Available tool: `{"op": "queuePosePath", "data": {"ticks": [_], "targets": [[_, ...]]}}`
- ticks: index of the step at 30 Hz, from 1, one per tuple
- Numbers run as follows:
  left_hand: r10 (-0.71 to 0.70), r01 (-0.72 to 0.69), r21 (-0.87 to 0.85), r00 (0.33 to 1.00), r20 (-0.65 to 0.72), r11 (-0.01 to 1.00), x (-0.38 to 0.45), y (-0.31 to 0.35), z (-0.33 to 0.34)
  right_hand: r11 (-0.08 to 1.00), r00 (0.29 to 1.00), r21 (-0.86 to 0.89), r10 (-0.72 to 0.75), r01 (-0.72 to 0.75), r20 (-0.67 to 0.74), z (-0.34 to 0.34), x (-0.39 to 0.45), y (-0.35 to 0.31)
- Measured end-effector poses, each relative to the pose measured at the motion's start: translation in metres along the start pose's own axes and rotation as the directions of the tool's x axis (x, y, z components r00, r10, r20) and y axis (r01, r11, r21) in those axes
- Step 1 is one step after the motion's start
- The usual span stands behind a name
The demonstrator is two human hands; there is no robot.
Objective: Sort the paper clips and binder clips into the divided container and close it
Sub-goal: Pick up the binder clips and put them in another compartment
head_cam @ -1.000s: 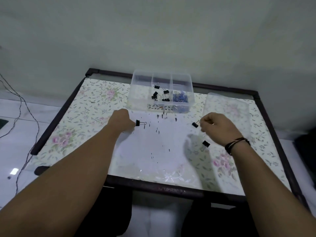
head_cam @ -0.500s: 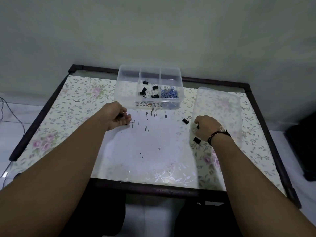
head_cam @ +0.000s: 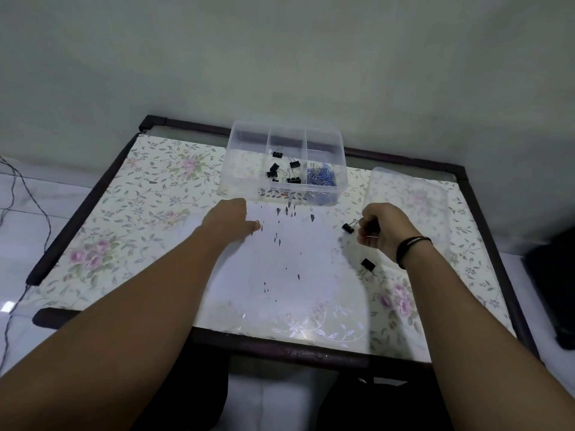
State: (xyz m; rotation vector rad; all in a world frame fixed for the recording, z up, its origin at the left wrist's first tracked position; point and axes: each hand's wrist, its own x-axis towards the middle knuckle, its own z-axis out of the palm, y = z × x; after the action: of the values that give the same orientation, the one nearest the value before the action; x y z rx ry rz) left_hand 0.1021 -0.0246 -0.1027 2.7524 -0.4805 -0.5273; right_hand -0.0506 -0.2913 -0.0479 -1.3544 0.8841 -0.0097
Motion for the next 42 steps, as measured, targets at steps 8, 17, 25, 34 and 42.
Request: {"op": "queuePosePath", "data": {"ticks": [8,17,25,34,42], "targets": [[-0.035,0.064,-0.146,0.981,0.193,0.987,0.003,-0.001,-0.010,0.362,0.946,-0.919,-0.323,0.158,0.035,0.019,0.032,0.031],[-0.025,0.144,-0.337,0.942,0.334,0.930,-0.005,-0.008,-0.017,0.285,0.946,-0.952,-0.324,0.112,0.014,0.017,0.032,0.027],[-0.057,0.349,-0.668,0.907,0.418,0.658,-0.009,0.012,-0.025,0.338,0.970,-0.940,-0.241,0.042,-0.043,0.024,0.033,0.034],[-0.021,0.492,-0.847,0.866,0.499,0.202,-0.010,0.025,-0.029,0.988,0.962,0.042,0.137,-0.151,0.235,0.016,0.009,0.006],[0.018,0.533,-0.845,0.845,0.534,0.044,-0.007,0.036,-0.019,0.796,0.737,0.474,-0.052,-0.377,0.674,0.016,-0.006,-0.001]]}}
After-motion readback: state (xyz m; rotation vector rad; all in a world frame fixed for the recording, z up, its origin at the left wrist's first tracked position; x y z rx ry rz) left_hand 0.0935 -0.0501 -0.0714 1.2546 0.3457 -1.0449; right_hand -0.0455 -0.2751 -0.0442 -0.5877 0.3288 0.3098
